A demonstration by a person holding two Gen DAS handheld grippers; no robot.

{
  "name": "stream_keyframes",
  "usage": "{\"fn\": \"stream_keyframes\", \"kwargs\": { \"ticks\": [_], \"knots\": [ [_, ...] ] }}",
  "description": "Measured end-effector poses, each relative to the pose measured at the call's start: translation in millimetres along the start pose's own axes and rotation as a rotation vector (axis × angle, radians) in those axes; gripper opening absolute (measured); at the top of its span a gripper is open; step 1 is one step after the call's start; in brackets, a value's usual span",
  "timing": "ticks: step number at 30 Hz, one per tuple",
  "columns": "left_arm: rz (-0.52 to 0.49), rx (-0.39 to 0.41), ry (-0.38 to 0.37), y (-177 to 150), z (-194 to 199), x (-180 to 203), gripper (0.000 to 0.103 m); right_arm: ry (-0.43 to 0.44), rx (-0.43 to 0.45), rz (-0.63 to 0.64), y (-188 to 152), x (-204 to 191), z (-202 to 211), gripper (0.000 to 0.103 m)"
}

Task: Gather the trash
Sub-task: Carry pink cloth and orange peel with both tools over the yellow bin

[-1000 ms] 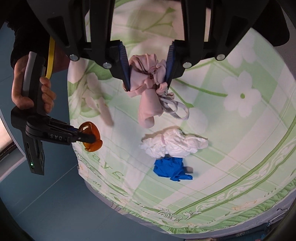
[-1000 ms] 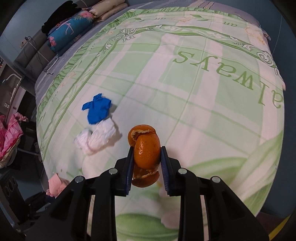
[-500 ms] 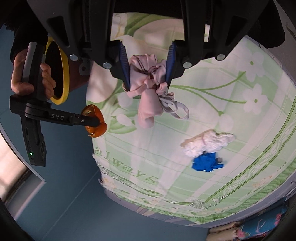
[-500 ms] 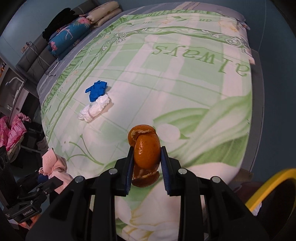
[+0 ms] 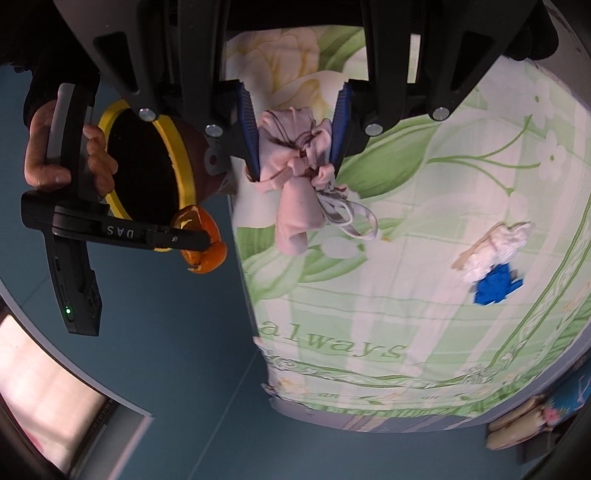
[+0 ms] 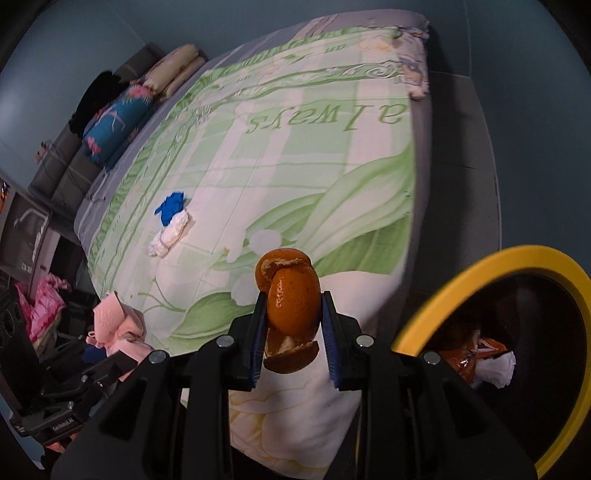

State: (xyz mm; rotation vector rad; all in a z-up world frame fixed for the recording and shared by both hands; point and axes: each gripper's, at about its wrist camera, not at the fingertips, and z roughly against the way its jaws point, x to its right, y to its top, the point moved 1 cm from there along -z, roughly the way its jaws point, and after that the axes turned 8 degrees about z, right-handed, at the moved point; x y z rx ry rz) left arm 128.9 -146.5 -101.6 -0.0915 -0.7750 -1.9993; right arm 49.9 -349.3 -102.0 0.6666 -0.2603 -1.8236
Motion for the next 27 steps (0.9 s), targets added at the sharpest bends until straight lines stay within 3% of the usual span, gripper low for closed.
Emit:
{"fn": "stream_keyframes", "kwargs": {
  "ticks": [9,15,27],
  "knots": [
    [-0.127,-0.025,-0.049,4.4,-19.1,67.6,0.033,-0.091,0.110,-0.126,-16.6,59.5,46.1,0.026],
    [-0.150,-0.038,-0.123,4.5,-30.8,105.6,0.033,-0.143,0.166,-0.187,-27.5,91.9,67.0,0.026],
    [-0.226,-0.130,-0.154,-14.7,-72.5,147.6,0.033,-0.178,0.165,-0.262,-46.0,131.4,69.7,0.027]
  ]
}}
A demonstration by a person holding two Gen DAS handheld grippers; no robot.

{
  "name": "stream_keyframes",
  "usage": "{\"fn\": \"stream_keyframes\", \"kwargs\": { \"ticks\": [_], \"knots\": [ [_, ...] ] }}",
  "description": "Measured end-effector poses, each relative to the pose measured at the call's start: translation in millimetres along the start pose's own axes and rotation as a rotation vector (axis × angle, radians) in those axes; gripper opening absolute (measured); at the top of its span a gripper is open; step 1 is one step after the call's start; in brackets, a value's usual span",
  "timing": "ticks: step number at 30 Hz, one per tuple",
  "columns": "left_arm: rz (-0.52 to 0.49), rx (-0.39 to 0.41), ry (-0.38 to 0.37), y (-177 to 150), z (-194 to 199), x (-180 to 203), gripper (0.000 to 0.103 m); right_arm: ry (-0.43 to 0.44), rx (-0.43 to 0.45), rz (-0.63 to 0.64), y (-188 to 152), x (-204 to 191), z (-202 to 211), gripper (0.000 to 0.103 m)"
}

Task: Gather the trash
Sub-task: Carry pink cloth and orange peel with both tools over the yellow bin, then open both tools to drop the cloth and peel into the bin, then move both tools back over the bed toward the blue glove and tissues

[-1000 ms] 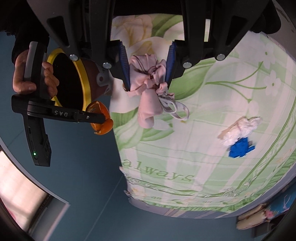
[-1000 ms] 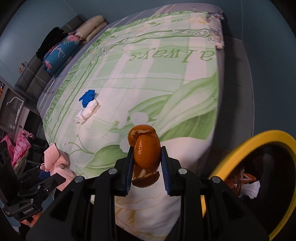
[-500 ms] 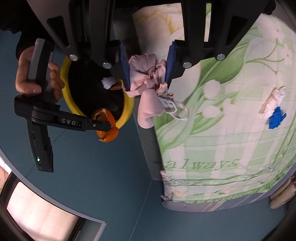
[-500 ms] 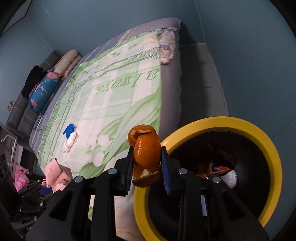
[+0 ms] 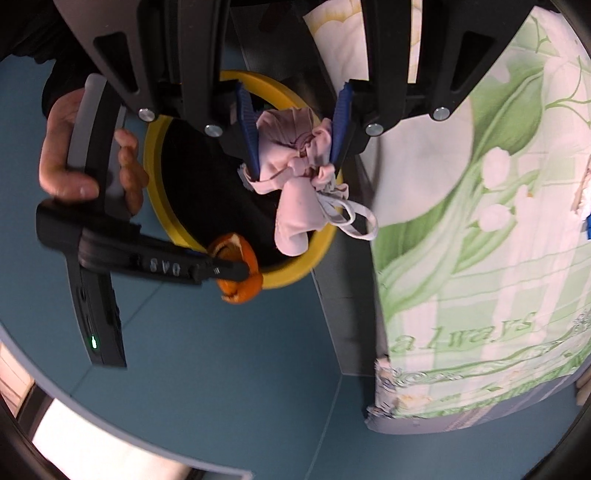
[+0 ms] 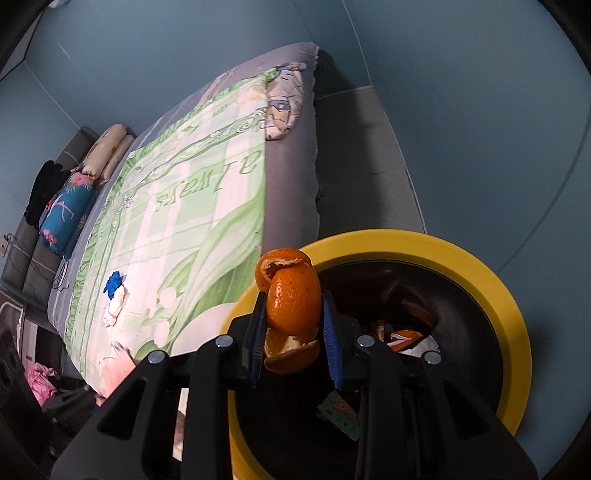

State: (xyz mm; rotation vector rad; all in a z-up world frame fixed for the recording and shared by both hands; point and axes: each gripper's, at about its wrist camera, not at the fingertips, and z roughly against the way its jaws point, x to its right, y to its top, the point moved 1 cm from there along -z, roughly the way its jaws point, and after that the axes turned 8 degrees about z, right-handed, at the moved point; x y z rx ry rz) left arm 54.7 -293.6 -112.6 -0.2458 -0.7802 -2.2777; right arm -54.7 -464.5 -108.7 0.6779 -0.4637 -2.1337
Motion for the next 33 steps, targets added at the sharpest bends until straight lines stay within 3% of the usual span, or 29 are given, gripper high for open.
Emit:
{"fn": "stream_keyframes", "kwargs": {
  "ticks": [7,25,27,30,33],
  "knots": [
    [-0.024,-0.071,-0.017,-11.1,-29.2,10.4,0.034,0.001,-0.016,-0.021,-6.0,12.1,-4.3,0.027],
    [-0.036,-0.081,-0.083,-16.7,-36.2,20.0,0.040,-0.016,0.004,-0.052,-5.8,24.2,2.3,0.036],
    [-0.029,-0.083,-0.091,-16.3,-35.6,18.6,0.045,-0.024,0.019,-0.061,-3.6,25.9,5.9,0.041],
    [-0.010,-0.064,-0.104,-13.3,-32.4,14.4,0.063,-0.030,0.035,-0.072,-1.5,28.8,9.0,0.043],
    [0.000,-0.043,-0.107,-12.2,-25.0,8.9,0.070,-0.028,0.054,-0.073,0.6,29.0,14.1,0.044]
  ]
}}
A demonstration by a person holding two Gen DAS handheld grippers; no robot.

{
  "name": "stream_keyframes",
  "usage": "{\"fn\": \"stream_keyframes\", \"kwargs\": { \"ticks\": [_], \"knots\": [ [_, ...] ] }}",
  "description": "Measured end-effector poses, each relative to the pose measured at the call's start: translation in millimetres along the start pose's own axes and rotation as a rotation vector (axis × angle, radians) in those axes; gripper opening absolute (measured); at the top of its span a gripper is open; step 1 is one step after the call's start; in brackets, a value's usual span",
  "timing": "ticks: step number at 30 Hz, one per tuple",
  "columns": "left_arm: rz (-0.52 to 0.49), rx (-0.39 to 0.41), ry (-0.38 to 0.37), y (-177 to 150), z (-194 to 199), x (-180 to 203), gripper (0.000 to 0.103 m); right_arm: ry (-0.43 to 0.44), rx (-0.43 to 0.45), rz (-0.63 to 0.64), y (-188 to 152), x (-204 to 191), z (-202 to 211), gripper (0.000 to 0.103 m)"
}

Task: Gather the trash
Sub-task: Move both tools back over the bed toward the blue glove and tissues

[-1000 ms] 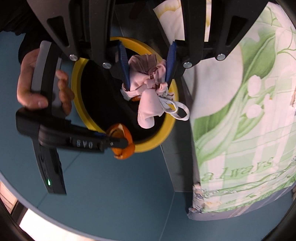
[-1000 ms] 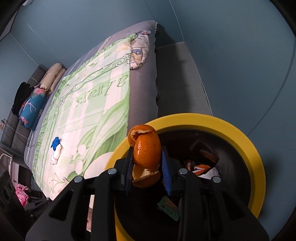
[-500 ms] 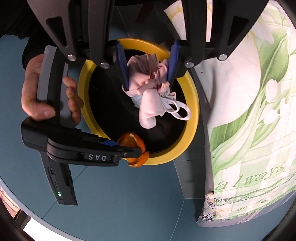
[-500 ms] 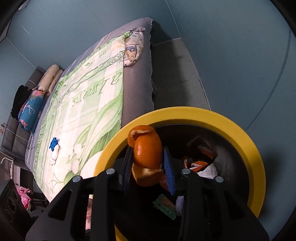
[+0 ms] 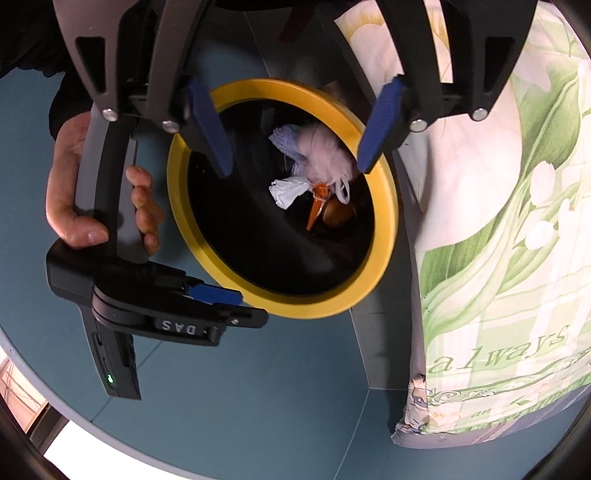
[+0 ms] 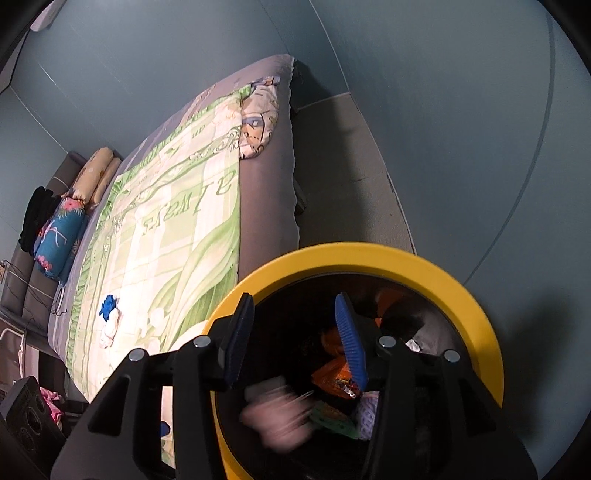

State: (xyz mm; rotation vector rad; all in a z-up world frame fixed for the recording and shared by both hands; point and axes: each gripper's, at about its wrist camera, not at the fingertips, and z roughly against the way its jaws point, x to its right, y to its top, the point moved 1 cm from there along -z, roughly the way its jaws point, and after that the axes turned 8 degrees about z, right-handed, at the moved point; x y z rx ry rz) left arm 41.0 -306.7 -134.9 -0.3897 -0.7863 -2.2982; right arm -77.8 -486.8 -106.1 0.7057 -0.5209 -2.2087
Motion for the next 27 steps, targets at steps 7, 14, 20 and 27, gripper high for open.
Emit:
{"fn": "stream_keyframes", "kwargs": {
  "ticks": [7,14,20,27],
  "knots": [
    [0.041,0.064,0.039,8.1,20.0,-20.6,0.079,0.030,0.026,0.015,1.6,-9.0,2.6,0.049],
    [0.121,0.128,0.101,16.4,47.5,-59.6,0.080,0.080,0.013,0.057,5.2,-34.1,-7.7,0.054],
    [0.203,0.188,0.172,21.4,77.4,-107.8,0.080,0.136,-0.025,0.127,7.5,-74.8,-25.5,0.057],
    [0.328,0.230,0.245,14.3,110.4,-171.7,0.081,0.210,-0.077,0.210,10.7,-133.1,-52.3,0.057]
  ]
}}
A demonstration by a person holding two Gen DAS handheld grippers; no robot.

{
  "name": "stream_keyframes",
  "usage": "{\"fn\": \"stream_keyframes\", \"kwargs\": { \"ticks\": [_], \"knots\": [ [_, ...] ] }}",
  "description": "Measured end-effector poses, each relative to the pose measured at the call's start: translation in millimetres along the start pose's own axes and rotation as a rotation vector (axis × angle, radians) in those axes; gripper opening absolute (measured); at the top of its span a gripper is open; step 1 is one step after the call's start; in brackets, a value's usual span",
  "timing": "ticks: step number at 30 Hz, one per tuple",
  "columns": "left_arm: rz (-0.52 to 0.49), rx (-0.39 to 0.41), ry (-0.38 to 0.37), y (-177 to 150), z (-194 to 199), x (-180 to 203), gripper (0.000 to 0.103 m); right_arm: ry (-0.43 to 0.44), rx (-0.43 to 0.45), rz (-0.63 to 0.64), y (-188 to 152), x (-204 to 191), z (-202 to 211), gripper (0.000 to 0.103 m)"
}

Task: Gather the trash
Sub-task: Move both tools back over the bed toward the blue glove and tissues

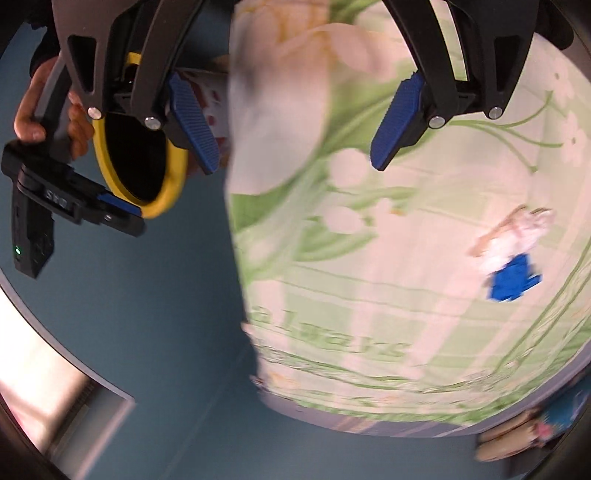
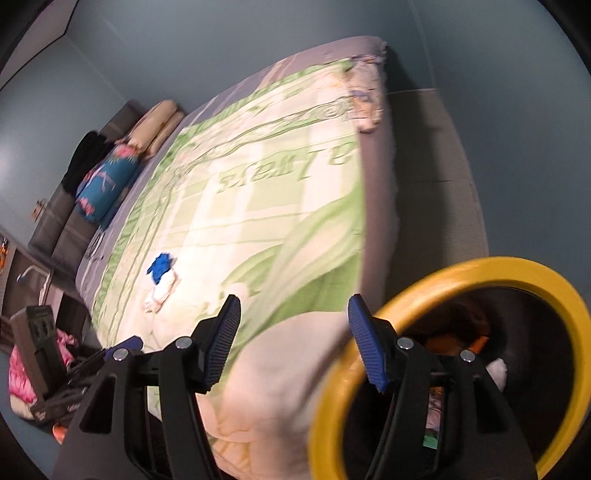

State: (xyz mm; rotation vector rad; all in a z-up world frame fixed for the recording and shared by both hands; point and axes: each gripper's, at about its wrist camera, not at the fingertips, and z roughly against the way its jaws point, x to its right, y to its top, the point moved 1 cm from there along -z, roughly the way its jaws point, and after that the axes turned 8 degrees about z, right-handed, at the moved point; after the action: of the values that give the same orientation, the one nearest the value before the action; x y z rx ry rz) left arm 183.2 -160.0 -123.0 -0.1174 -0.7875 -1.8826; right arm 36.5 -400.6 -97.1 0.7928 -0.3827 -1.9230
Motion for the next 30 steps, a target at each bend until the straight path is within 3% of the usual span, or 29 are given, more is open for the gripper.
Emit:
{"fn": "stream_keyframes", "kwargs": {
  "ticks": [11,20,30],
  "knots": [
    [0.158,0.052,0.145,44.7,8.3,-115.7,0.081,0.104,-0.096,0.130,24.6,-79.9,-76.2,0.057],
    [0.227,0.075,0.247,85.6,4.2,-188.2,0.081,0.179,-0.160,0.259,35.2,-149.3,-138.9,0.057],
    [0.313,0.030,0.248,125.7,-32.7,-237.1,0.081,0.192,-0.233,0.389,39.0,-203.1,-194.3,0.057]
  ]
}}
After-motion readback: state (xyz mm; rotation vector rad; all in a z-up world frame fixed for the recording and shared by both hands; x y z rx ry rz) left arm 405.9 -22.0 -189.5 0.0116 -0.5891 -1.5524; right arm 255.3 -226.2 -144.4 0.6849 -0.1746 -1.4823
